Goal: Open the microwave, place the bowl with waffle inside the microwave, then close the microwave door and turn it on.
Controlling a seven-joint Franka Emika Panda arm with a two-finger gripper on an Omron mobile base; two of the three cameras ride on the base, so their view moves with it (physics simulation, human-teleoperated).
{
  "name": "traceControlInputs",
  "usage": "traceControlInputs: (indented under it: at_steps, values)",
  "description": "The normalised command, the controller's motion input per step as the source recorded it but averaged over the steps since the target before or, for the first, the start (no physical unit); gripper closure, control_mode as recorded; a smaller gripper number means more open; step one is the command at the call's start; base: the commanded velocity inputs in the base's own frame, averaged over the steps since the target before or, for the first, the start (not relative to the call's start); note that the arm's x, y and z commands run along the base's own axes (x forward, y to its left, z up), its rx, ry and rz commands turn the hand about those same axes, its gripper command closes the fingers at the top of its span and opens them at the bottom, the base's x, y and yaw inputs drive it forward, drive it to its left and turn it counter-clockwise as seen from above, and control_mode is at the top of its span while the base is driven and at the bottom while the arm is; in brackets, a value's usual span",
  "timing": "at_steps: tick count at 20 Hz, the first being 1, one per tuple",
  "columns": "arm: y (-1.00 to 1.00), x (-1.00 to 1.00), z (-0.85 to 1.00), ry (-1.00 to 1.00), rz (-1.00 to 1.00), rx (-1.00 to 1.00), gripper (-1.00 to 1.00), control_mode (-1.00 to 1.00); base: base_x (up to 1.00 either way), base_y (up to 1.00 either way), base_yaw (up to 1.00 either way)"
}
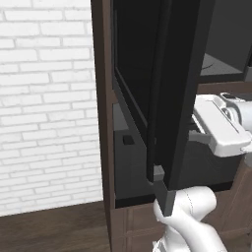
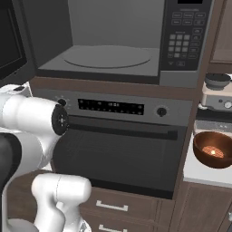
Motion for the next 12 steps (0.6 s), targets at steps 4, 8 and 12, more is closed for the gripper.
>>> traceControlInputs:
  at_steps: [4, 8, 12]
  values:
    - [-1.00, 0.00, 0.12, 0.02, -0.23, 0.00, -1.00, -1.00, 0.00, 0.00, 0.00]
    - [-0.94, 0.06, 0.01, 0.02, -0.26, -0.03, -1.00, -1.00, 0.00, 0.00, 0.00]
    - [-0.75, 0.17, 0.00, 0.03, -0.26, -0.15, -1.00, -1.00, 0.00, 0.00, 0.00]
